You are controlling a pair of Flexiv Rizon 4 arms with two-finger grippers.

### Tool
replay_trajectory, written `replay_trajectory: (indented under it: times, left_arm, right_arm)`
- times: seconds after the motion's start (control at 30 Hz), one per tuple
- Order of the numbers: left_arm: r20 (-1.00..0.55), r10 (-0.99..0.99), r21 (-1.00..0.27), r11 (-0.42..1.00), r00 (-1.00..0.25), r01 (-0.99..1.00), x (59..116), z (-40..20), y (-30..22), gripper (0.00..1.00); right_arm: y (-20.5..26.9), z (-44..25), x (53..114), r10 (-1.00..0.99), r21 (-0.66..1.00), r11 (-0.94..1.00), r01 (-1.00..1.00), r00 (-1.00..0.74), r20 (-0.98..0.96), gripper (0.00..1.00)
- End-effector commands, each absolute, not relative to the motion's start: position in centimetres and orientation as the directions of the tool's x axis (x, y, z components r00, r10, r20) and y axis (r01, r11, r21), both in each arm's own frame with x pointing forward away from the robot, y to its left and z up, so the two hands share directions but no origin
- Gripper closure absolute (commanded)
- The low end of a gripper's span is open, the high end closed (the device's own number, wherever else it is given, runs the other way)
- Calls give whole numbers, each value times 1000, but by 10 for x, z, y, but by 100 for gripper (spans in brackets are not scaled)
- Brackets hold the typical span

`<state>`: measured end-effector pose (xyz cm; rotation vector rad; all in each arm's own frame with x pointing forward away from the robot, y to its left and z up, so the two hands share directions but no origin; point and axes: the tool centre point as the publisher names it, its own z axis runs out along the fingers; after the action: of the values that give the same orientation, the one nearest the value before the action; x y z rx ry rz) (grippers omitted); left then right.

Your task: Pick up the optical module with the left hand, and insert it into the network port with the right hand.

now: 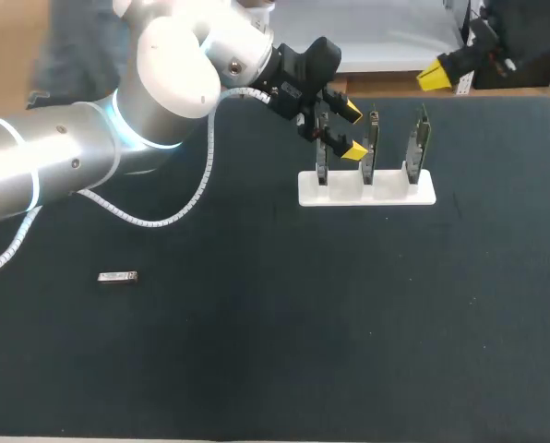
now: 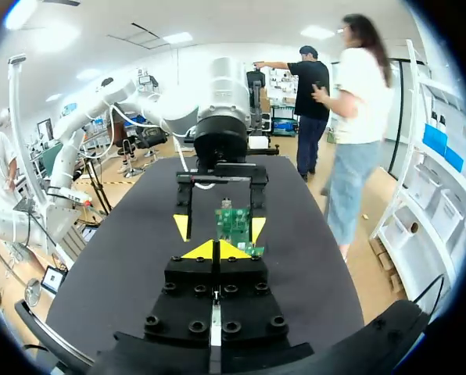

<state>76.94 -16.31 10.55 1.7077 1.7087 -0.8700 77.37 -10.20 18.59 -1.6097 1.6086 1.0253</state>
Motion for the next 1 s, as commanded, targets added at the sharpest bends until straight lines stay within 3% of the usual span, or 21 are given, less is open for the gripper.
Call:
replay_trajectory:
  times: [0.03,0.53,1.0]
  left_arm:
    - [-772,635,-55,-22,-29,998,769,106,-164,0]
    - [-772,635,-55,-22,-29,998,769,106,-164,0]
    - [-772,635,-55,-22,-29,998,769,106,-164,0]
  right_arm:
    - [-117,182,767,-503,82,-42,-996,-50,-863,100]
    - [-145,158,765,-515,112,2,-994,-97,-852,100]
    - [-141,154,769,-506,107,7,-994,-96,-857,100]
